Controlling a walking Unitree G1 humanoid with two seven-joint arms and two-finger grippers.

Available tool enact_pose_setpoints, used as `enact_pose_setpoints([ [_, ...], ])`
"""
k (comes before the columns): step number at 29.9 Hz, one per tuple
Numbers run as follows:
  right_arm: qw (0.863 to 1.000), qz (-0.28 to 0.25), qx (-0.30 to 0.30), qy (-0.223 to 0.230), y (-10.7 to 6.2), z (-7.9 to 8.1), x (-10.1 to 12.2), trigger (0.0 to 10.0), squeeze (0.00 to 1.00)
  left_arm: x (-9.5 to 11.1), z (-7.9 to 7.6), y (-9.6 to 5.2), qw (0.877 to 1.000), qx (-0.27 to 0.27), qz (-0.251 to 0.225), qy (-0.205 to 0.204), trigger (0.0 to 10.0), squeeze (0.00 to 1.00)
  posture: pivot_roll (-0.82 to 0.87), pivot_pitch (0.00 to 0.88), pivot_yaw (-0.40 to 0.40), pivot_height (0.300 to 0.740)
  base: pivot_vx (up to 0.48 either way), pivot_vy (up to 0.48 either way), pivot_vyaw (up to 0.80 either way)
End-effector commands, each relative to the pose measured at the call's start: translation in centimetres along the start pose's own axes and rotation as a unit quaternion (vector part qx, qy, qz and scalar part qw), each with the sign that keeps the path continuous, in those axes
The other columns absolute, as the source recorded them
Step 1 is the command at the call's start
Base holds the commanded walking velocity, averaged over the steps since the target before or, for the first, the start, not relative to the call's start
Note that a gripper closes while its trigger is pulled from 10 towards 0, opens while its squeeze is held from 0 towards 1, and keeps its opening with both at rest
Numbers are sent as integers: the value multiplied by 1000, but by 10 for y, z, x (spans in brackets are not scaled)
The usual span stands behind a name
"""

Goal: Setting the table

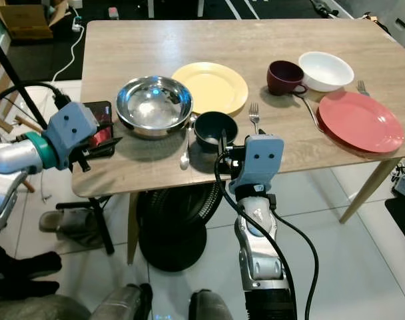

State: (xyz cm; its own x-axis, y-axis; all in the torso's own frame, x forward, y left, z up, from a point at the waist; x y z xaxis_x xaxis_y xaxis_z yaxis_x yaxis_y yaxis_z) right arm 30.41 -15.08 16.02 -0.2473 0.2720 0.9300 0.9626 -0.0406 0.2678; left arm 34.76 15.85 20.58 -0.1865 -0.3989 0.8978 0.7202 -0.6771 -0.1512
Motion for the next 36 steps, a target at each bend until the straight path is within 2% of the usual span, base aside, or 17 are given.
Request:
enact_pose_setpoints([
  [1, 1000, 10, -5, -1, -3, -2, -3, 10000, 0, -5, 0, 7, 1000, -14, 15, 21, 10000, 0, 34, 47, 40, 740, 0, 0, 0],
  [2, 1000, 9, -9, -2, -4, -3, -3, 10000, 0, -4, 2, 15, 998, -10, 21, 58, 10000, 0, 16, 48, 51, 740, 0, 0, 0],
  [4, 1000, 9, -9, -2, -4, -3, -3, 10000, 0, -4, 2, 15, 998, -10, 21, 58, 10000, 0, 16, 48, 51, 740, 0, 0, 0],
  [5, 1000, 10, -15, -4, -5, -5, -3, 10000, 0, -2, 3, 28, 996, -17, 23, 89, 10000, 0, 9, 55, 54, 740, 0, 0, 0],
  [6, 1000, 11, -17, -4, -6, -6, -3, 10000, 0, -1, 2, 31, 995, -22, 22, 90, 10000, 0, 9, 56, 55, 740, 0, 0, 0],
  [15, 1000, 10, -18, -4, -9, -5, -1, 10000, 0, 3, 0, 43, 996, -37, 15, 82, 10000, 0, -8, 82, 67, 740, 0, 0, 0],
  [19, 1000, 11, -26, -6, -13, -9, 1, 10000, 0, 14, -10, 57, 994, -84, -3, 63, 10000, 0, -30, 106, 83, 740, 0, 0, 0],
  [28, 999, 17, -33, -6, -21, -10, 2, 10000, 0, 12, -16, 64, 986, -164, 19, 30, 10000, 0, -39, 131, 94, 740, 0, 0, 0],
  [33, 999, 18, -33, -6, -21, -10, 3, 10000, 0, 11, -15, 64, 985, -168, 22, 29, 10000, 0, -39, 131, 94, 740, 0, 0, 0],
  [36, 999, 21, -33, -5, -23, -10, 3, 10000, 0, 12, -8, 65, 987, -151, 29, 39, 10000, 0, -40, 139, 97, 740, 0, 0, 0],
])
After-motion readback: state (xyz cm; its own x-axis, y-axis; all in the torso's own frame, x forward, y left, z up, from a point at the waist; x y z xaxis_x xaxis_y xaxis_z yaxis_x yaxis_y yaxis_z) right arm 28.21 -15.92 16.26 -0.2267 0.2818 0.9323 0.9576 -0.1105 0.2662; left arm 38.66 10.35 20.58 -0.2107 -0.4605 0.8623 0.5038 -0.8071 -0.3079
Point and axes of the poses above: a point about 5 cm out from each wrist's last joint towards the gripper, its own y axis pointing out of the wrist towards the gripper, its own x axis along the axis of the wrist's last joint, z = x × y, the point moved 2 cm from there along y, pointing out of the wrist towards the gripper, and after that the axes turned 13 degrees about -y, right-handed, at the moved point
